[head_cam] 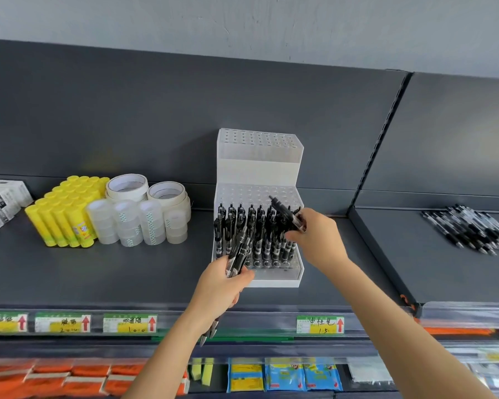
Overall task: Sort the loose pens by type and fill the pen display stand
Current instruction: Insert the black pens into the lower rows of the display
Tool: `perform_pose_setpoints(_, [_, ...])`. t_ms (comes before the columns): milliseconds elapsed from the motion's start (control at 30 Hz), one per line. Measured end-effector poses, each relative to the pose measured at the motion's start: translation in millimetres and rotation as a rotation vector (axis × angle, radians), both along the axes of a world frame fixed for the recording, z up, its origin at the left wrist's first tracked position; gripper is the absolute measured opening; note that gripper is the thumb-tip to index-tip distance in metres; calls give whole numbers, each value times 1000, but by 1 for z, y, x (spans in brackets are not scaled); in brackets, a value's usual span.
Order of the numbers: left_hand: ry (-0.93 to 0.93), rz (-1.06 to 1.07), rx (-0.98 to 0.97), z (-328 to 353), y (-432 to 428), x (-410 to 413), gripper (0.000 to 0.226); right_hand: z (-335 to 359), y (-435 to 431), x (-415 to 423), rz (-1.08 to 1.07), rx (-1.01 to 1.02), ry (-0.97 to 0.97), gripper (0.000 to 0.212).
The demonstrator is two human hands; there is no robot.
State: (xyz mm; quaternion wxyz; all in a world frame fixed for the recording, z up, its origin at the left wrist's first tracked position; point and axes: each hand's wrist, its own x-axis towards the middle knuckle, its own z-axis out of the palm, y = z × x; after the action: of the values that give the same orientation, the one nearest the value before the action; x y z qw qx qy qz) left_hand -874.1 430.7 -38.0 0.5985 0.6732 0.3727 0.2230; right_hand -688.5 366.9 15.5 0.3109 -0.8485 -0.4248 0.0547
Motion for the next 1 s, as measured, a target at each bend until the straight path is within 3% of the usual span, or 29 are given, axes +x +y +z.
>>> perform_pose_setpoints(300, [10, -2, 7, -3, 0, 2, 14, -17, -6, -8, -43, 149, 73, 27])
perform_pose_setpoints(500, [6, -17, 15, -2, 1, 3, 14, -7, -20, 0, -190, 434, 521, 18])
perform_pose_setpoints(600, [0, -18, 36, 0, -1, 5, 15, -7, -21, 9, -248, 457, 615, 27])
perform_pose_setpoints(700, [2, -21, 52, 2, -2, 6, 15, -12, -24, 11, -198, 447, 587, 30])
perform_pose_setpoints(867, [5, -34, 68, 4, -2, 8, 23, -21, -21, 9, -192, 417, 437, 4])
perform_pose_setpoints(1000, [8, -34, 67, 2, -2, 6, 23, -27, -18, 7, -196, 276, 179, 14])
